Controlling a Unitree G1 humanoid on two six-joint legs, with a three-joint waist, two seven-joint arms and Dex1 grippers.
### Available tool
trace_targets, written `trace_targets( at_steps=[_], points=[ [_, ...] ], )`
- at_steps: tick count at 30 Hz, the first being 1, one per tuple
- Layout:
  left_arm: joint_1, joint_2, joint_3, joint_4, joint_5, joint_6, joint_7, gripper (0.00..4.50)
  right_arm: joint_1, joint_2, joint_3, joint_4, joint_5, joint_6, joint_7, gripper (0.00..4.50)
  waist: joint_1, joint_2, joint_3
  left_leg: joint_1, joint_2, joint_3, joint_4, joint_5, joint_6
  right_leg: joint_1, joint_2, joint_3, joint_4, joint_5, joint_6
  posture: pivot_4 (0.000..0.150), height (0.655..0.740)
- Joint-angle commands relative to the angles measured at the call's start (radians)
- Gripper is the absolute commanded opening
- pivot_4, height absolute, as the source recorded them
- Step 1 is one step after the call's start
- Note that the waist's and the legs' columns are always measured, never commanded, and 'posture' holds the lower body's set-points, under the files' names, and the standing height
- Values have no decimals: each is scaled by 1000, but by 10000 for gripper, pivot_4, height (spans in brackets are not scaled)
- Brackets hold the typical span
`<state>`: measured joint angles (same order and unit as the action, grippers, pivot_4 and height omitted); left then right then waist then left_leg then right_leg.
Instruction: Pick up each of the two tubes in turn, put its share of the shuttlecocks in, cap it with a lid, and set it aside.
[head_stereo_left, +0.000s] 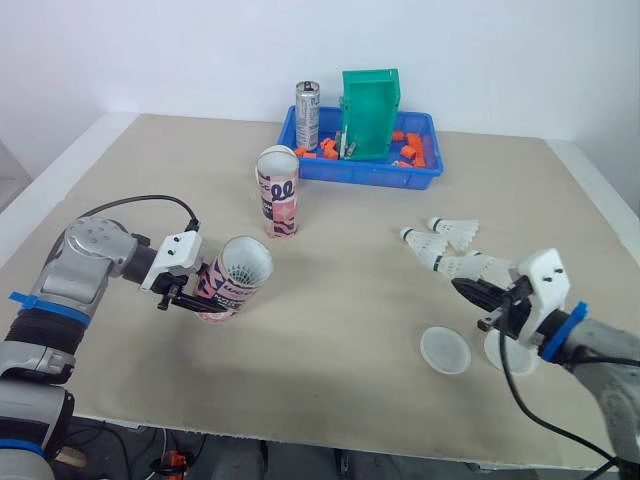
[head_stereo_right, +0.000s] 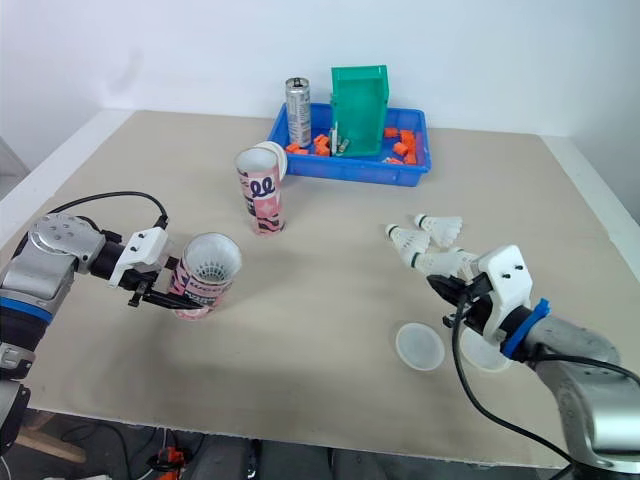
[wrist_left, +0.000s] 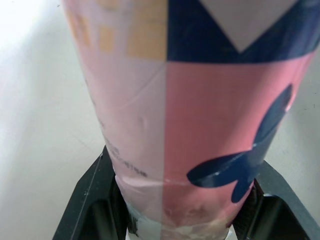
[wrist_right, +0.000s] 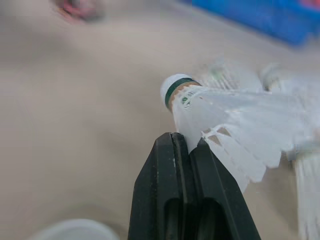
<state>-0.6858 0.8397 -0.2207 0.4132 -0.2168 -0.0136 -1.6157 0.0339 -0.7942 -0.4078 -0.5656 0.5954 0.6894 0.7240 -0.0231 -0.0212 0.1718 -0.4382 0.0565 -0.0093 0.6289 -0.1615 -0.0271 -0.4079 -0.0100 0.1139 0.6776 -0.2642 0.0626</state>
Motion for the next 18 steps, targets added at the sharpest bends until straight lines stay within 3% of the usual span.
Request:
trace_targets(
  at_steps=[1, 3, 6, 10, 18],
  points=[
    [-13, -23, -24, 8, 0, -2, 1, 22088, -108, -89, 7, -150, 170, 54, 82, 216, -1, 0, 0, 0, 0, 0, 0, 0, 0, 0, 0, 0, 0, 0, 0, 1500, 7362],
    [-22, -29, -27, 18, 2, -5, 1, 22088, -167, -139, 65, -177, 185, 46, 130, 216, 0, 0, 1, 0, 0, 0, 0, 0, 0, 0, 0, 0, 0, 1, -1, 1500, 7362],
    [-35, -39, -34, 33, 5, -12, 1, 22088, -395, -169, 255, -137, 114, -12, 204, 216, 0, 0, 1, 0, 1, 1, 1, 0, 1, 0, -1, -1, -2, 1, -1, 1500, 7362],
    [-48, -47, -36, 46, 9, -19, 1, 22088, -679, -107, 490, -12, -17, -86, 284, 216, 1, 1, 2, -1, 0, 5, 1, 1, 2, -2, -6, -3, -2, 1, -2, 1500, 7362],
    [-37, -52, -26, 23, 14, -8, 1, 22088, -934, 46, 746, 233, -212, -228, 433, 216, 4, 2, 2, -6, 0, 7, -1, 1, 2, -4, -7, -5, -3, 0, -2, 1500, 7362]
  ],
)
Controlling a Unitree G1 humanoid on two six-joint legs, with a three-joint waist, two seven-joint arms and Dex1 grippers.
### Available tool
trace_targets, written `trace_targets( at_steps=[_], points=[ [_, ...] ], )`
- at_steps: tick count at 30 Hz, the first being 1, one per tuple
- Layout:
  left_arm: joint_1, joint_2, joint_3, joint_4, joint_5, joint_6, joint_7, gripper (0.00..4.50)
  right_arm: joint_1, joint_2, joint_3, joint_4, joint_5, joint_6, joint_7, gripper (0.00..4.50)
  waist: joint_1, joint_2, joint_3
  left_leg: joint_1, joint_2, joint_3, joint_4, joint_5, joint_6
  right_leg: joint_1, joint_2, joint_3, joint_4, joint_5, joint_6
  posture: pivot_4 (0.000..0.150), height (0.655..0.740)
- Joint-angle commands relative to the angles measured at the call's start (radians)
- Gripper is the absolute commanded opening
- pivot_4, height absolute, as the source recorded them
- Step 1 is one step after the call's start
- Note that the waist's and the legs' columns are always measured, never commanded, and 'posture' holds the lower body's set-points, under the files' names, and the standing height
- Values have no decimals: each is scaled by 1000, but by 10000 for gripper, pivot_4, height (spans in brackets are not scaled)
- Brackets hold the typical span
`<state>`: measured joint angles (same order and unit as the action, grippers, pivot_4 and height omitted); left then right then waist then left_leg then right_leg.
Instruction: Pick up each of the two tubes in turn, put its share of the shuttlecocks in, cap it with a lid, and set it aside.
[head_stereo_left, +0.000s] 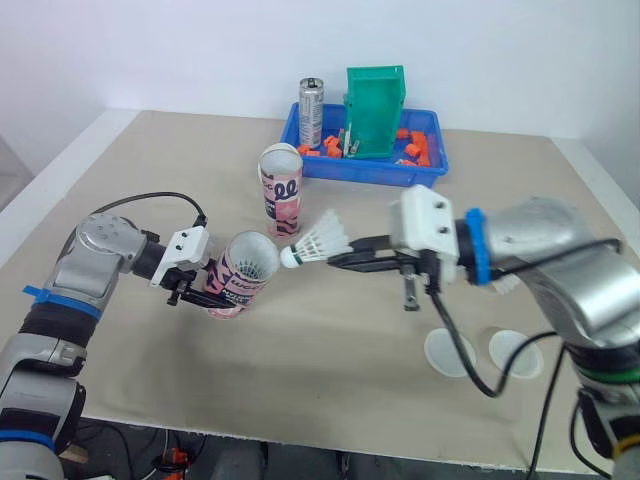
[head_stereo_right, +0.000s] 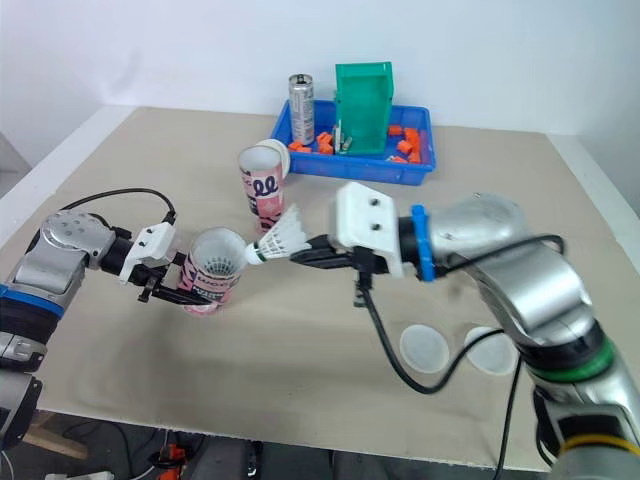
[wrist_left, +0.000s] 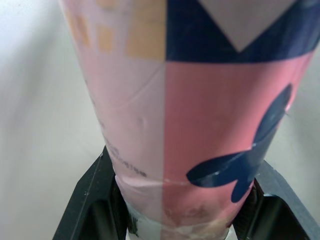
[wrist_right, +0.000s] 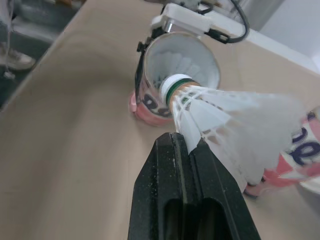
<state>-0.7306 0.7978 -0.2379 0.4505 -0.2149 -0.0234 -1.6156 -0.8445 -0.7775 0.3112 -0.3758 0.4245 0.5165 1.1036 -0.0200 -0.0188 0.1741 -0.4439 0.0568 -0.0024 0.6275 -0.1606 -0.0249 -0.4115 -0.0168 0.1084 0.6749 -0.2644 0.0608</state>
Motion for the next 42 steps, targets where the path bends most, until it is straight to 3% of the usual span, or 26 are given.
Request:
trace_targets(
  at_steps=[1, 9, 13, 17, 29, 32, 36, 42],
  points=[
    [8, -10, -8, -15, 13, 2, 1, 22088, -72, 47, 39, 66, -54, -66, 62, 216, 1, 0, 0, 0, 0, -1, 0, 0, 0, 0, 0, -1, 0, -1, 0, 1500, 7362],
    [10, -15, -10, -21, 14, 4, 1, 22088, -159, 163, 122, 170, -153, -128, 130, 216, 1, 0, 0, 0, 0, -2, 0, 0, 0, 0, 1, -1, 3, -4, 2, 1500, 7362],
    [7, -17, -11, -17, 16, 2, 1, 22088, -207, 213, 139, 210, -186, -116, 144, 11835, 0, 0, 0, 0, -1, -2, 0, 0, 0, 0, 1, -1, 5, -4, 2, 1500, 7362],
    [7, -18, -11, -17, 17, 1, 1, 22088, -221, 241, 80, 204, -127, -47, 142, 28046, 1, 0, 0, 0, 0, -3, 0, 0, 0, 0, 1, -1, 6, -5, 1, 1500, 7362],
    [32, -16, 3, -56, 10, 24, 1, 22088, -62, 177, -72, 82, -5, 92, 80, 28046, 0, 0, 0, 0, -1, -5, 0, 0, 0, 1, 1, -3, 6, -4, 0, 1500, 7362],
    [33, -23, 2, -64, 10, 29, 1, 22088, -53, 180, -73, 71, -8, 103, 53, 20078, 0, 0, 0, 0, -1, -5, -1, 0, 0, 1, 1, -3, 6, -4, 1, 1500, 7362],
    [27, -32, -4, -69, 5, 34, 1, 22088, -63, 181, -58, 71, -17, 90, 53, 574, 0, 0, 0, 0, -2, -5, -1, 0, 0, 2, 1, -3, 6, -6, 3, 1500, 7362],
    [9, -43, -10, -60, 6, 33, 1, 22088, -121, 211, 14, 120, -77, 49, 64, 574, -1, 0, 0, 0, -3, -5, -1, 0, 0, 2, 0, -3, 6, -7, 4, 1500, 7362]
  ],
)
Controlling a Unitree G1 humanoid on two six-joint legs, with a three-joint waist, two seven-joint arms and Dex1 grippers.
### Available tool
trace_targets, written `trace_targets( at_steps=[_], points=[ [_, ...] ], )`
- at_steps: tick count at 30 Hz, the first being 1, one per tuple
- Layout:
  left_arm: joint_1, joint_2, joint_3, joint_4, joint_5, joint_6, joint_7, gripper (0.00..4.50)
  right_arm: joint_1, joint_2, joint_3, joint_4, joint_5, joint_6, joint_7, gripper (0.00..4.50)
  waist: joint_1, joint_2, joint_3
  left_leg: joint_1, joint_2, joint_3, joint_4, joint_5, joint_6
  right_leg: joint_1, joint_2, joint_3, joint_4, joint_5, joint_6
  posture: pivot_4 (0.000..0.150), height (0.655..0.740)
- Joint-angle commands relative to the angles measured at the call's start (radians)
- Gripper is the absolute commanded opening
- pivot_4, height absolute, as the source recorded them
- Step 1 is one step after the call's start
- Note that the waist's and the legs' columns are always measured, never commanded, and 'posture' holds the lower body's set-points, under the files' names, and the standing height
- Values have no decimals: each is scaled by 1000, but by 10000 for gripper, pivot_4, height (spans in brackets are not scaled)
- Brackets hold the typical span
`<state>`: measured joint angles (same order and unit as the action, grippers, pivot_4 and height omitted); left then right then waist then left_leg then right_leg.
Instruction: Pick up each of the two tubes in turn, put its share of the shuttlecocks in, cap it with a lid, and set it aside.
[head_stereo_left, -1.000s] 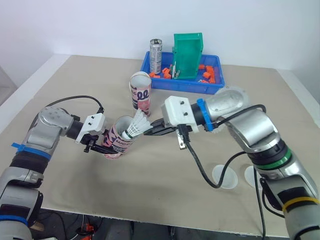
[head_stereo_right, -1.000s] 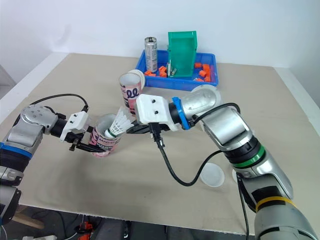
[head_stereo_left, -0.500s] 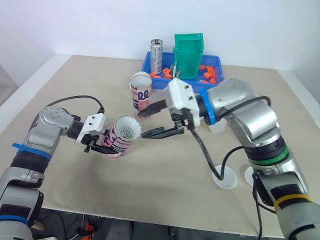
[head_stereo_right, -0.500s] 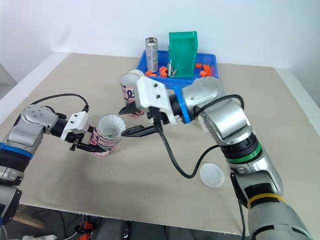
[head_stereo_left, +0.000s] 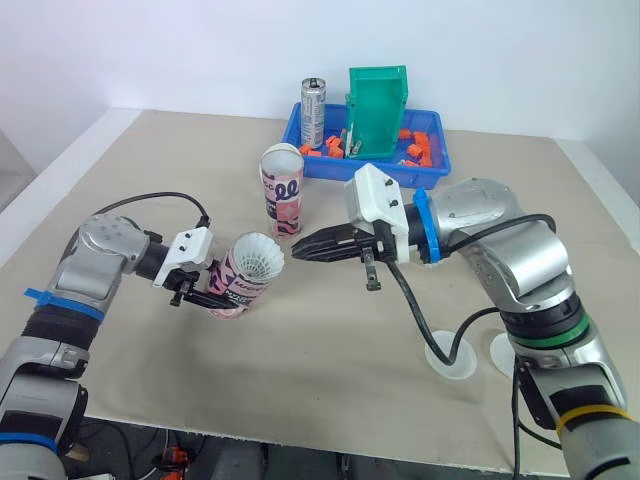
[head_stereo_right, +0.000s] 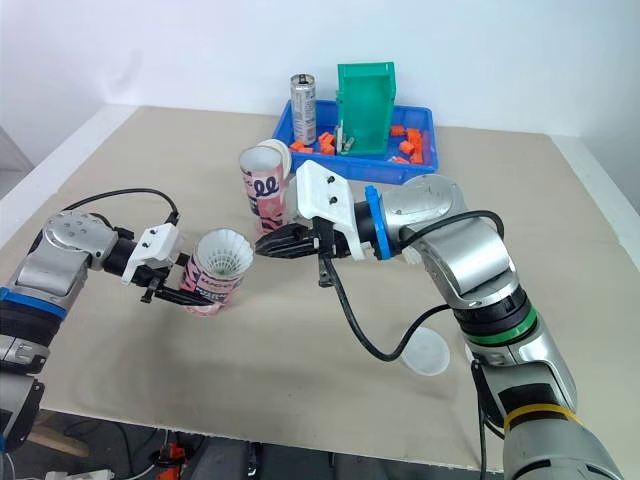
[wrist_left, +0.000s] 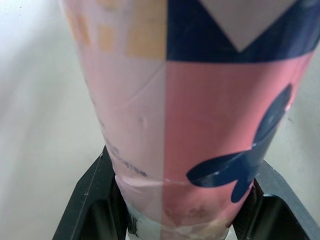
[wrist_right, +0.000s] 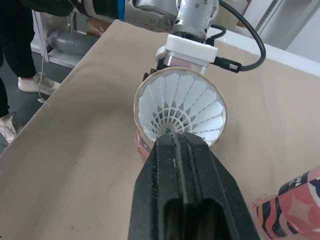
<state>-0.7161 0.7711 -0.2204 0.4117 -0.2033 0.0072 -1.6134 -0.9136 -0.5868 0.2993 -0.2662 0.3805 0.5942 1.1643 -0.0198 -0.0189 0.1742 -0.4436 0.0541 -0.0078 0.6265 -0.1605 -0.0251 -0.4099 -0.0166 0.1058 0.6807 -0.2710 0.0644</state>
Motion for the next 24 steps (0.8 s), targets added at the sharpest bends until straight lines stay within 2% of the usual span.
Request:
trace_targets(
  at_steps=[1, 10, 18, 24],
  points=[
    [-8, -18, -28, -21, -6, 3, -1, 22088, -65, 24, 45, 22, -46, -43, 17, 574, -1, 0, 0, 0, 0, 0, 0, 0, 0, 0, 0, 0, 0, 0, 0, 1500, 7362],
    [-24, -24, -36, -8, -7, -1, -1, 22088, -182, 108, 201, 182, -159, -134, 122, 574, -1, 0, 0, 0, 0, -1, 0, 0, 0, 0, 0, 0, 0, 0, 0, 1500, 7362],
    [-23, -34, -27, -16, -7, 8, -1, 22088, -258, 276, 322, 397, -279, -256, 163, 574, -1, 0, 0, 0, 1, -2, 0, 0, 0, 0, 1, -1, 1, 1, 0, 1500, 7362],
    [-6, -29, -5, -31, -5, 20, 0, 22088, -275, 348, 413, 511, -418, -386, 178, 574, -3, 0, 0, 2, 3, -2, 0, 0, 0, 1, 3, -2, 1, 2, 0, 1500, 7362]
  ],
)
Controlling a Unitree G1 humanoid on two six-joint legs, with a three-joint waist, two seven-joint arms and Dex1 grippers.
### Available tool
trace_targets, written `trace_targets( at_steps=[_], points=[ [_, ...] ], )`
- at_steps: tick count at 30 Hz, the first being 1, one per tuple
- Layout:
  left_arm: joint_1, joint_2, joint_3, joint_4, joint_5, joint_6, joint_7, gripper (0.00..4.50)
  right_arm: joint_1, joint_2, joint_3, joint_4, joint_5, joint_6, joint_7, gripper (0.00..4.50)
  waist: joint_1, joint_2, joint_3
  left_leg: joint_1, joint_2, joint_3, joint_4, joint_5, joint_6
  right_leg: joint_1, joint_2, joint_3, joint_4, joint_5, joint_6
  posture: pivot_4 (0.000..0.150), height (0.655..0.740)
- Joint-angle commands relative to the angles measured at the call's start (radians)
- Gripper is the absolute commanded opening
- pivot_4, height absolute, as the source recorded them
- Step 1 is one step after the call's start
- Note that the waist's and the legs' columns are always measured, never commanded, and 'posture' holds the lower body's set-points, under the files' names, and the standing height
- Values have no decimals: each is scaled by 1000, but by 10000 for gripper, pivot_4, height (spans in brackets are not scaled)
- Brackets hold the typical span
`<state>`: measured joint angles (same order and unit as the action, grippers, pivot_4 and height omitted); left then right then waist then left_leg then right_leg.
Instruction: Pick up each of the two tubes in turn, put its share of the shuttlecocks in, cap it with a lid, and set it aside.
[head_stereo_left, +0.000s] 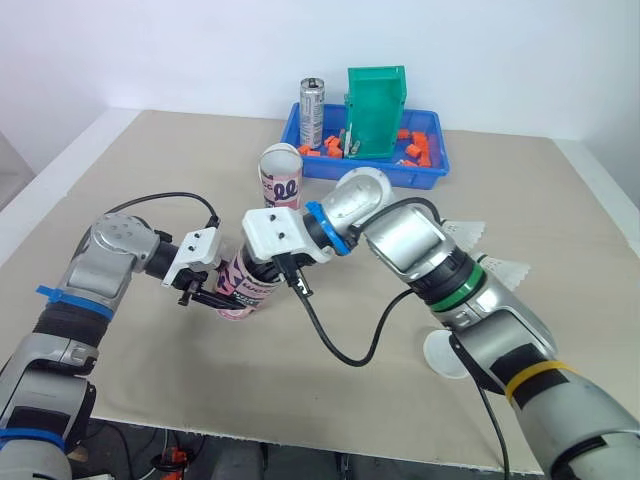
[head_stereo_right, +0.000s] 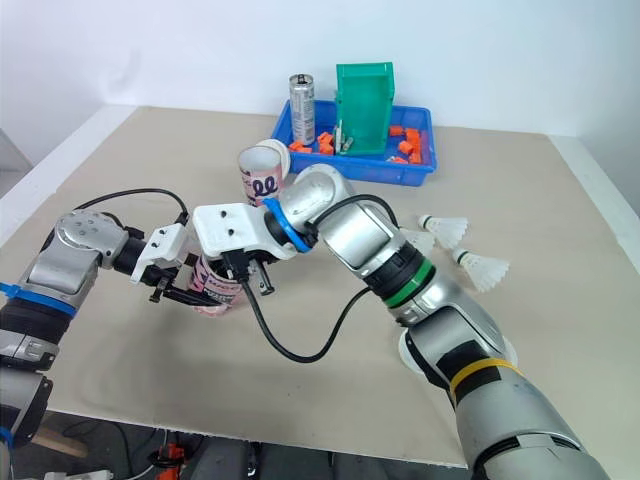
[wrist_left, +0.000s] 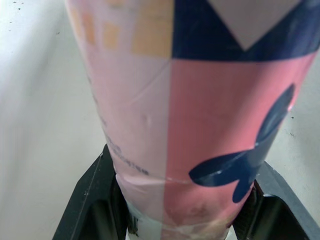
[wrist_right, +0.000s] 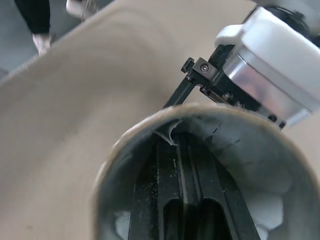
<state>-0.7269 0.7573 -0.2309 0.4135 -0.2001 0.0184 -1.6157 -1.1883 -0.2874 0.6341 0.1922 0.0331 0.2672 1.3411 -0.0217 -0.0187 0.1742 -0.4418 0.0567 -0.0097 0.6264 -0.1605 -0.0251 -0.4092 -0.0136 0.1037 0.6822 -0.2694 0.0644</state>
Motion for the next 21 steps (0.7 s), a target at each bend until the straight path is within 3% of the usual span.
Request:
trace_targets(
  at_steps=[1, 8, 14, 21],
  points=[
    [9, -14, 9, -36, -7, 10, 3, 22088, -5, 69, 80, 74, -87, -71, -8, 574, -2, 0, 0, 1, 1, 0, 0, 0, 0, 0, 1, 0, 0, 0, -2, 1500, 7362],
    [25, -17, 24, -53, -4, 21, 10, 22088, -55, 94, -81, 121, -17, -31, 41, 574, -13, 0, 0, 5, 8, 0, -1, 1, 0, 1, 9, 0, 1, 2, -9, 1500, 7362],
    [30, -27, 31, -54, 0, 22, 15, 22088, -73, -18, -197, 64, 74, 29, 144, 574, -5, 0, 0, 1, 7, -1, -1, 1, -1, 0, 7, 0, 1, 3, -8, 1500, 7362],
    [17, -57, 55, -42, -20, -6, 22, 22088, 9, -212, -322, -139, 214, 138, 222, 574, 0, 0, 1, 0, 7, -2, -4, 0, -2, -1, 7, -1, 0, 3, -9, 1500, 7362]
  ],
)
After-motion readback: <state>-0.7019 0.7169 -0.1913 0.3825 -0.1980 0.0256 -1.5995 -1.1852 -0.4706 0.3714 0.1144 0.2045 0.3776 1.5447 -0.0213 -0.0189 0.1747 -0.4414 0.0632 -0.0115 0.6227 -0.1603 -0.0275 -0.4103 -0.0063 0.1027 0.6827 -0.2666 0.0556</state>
